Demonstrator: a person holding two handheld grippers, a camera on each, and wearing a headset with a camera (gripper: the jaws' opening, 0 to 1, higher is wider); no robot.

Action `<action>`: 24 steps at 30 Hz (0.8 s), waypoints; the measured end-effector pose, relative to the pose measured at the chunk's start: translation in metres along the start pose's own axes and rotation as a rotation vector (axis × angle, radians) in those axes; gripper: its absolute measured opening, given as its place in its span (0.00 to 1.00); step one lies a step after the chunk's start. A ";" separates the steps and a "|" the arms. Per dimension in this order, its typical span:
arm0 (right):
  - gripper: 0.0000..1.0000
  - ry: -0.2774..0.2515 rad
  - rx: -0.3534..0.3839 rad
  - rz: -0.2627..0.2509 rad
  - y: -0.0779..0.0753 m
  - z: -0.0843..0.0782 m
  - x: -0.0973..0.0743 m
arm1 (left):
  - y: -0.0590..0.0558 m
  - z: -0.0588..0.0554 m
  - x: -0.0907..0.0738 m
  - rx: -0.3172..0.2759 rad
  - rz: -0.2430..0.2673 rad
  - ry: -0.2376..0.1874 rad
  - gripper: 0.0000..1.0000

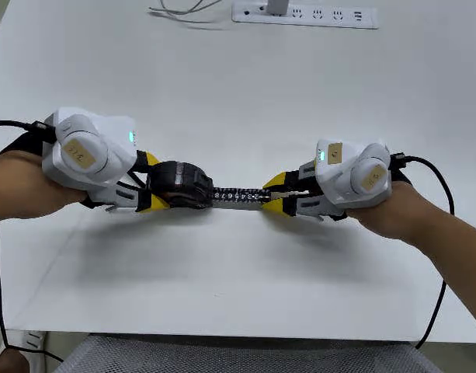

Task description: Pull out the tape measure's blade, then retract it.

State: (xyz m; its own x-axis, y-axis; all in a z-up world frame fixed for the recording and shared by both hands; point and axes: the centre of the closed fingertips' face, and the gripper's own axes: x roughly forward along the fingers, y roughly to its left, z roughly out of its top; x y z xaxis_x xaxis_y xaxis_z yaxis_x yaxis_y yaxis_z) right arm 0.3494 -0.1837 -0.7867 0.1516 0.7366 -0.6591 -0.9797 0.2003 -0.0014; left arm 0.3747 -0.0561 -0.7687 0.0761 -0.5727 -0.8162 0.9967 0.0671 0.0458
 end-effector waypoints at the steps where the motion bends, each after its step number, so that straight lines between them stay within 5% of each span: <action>1: 0.08 0.005 -0.002 -0.001 0.000 -0.001 -0.001 | 0.000 0.000 0.000 0.000 0.000 0.000 0.26; 24: 0.08 0.044 0.005 -0.017 -0.001 -0.027 -0.030 | -0.001 0.001 0.001 0.001 0.000 0.001 0.26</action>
State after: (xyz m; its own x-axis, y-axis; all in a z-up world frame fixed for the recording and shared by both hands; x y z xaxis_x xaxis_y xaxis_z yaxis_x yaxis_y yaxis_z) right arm 0.3420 -0.2229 -0.7872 0.1619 0.7039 -0.6916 -0.9765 0.2155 -0.0093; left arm 0.3743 -0.0578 -0.7686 0.0757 -0.5721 -0.8167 0.9967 0.0663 0.0460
